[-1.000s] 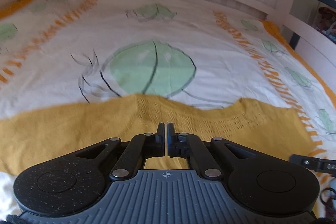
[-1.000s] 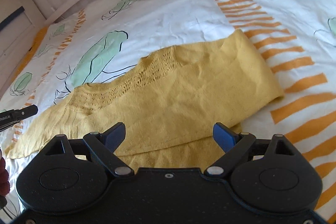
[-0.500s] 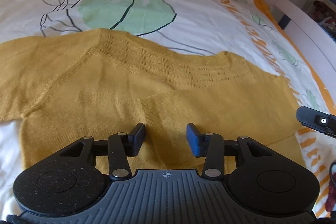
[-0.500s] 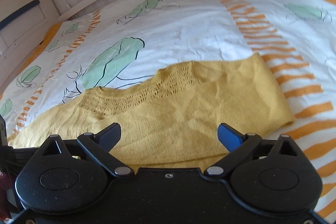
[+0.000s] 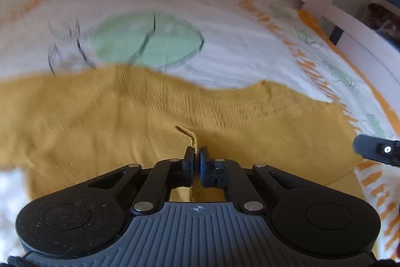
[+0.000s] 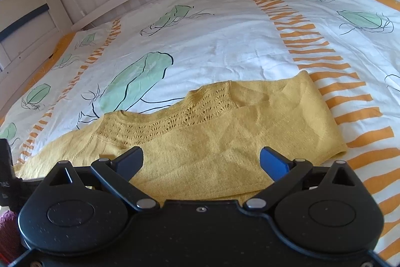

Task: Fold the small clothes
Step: 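Grasp the sweater's side edge with the left tool, then fold the held side over the sweater body and open the left tool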

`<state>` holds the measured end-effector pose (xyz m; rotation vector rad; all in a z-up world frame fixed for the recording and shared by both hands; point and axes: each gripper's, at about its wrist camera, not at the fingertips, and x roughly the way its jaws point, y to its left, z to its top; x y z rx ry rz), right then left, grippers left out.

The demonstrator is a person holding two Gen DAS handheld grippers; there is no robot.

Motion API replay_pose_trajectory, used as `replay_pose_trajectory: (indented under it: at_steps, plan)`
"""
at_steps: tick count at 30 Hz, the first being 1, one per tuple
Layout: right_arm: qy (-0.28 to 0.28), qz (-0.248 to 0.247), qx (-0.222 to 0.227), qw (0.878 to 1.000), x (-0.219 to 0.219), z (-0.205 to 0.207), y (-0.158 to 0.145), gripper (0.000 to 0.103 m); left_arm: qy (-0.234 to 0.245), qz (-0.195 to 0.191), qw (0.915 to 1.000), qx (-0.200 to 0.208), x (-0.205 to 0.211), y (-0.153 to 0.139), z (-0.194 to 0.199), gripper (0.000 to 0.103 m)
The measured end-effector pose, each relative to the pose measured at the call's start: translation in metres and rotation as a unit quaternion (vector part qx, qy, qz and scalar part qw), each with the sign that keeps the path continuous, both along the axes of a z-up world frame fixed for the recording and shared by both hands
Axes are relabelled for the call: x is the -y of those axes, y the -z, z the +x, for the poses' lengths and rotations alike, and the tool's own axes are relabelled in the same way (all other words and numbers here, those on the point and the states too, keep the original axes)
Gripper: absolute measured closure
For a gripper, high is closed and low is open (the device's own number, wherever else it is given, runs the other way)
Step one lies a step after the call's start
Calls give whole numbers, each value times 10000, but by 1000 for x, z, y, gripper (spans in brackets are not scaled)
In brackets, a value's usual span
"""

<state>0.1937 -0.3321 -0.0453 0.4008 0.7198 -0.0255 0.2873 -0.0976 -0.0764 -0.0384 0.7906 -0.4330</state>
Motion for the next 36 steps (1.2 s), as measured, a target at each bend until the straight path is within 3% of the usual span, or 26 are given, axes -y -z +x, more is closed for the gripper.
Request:
replay_pose_trajectory:
  at_steps: [5,9,12,18,25,31,36]
  plan:
    - [-57,-21,-100,9999,-4,1,4,2,-91,25,9979,637,-20,-44,1,99]
    - [-103,-2,-129,9999,-6,1,5,2,-295,12,9976,619,-44,-58,13,99]
    - [-162,-3,-163,9997,-10,2,7,2,-473,235,9973,507,-53,-49,20,99]
    - [-207,-34,-253,9995,-13,3,11,2,-883,280,9957,9,-76,-22,28,99]
    - [-247,-77,-341,9991,-16,5,14,1,-991,430,9924,-587,-88,10,40,95]
    - [-288,-103,-434,9986,-18,7,18,0,-855,492,9942,-440,-91,18,35,93]
    - [-320,-95,-443,9985,-19,7,19,0,-797,736,9936,-314,-87,16,28,83]
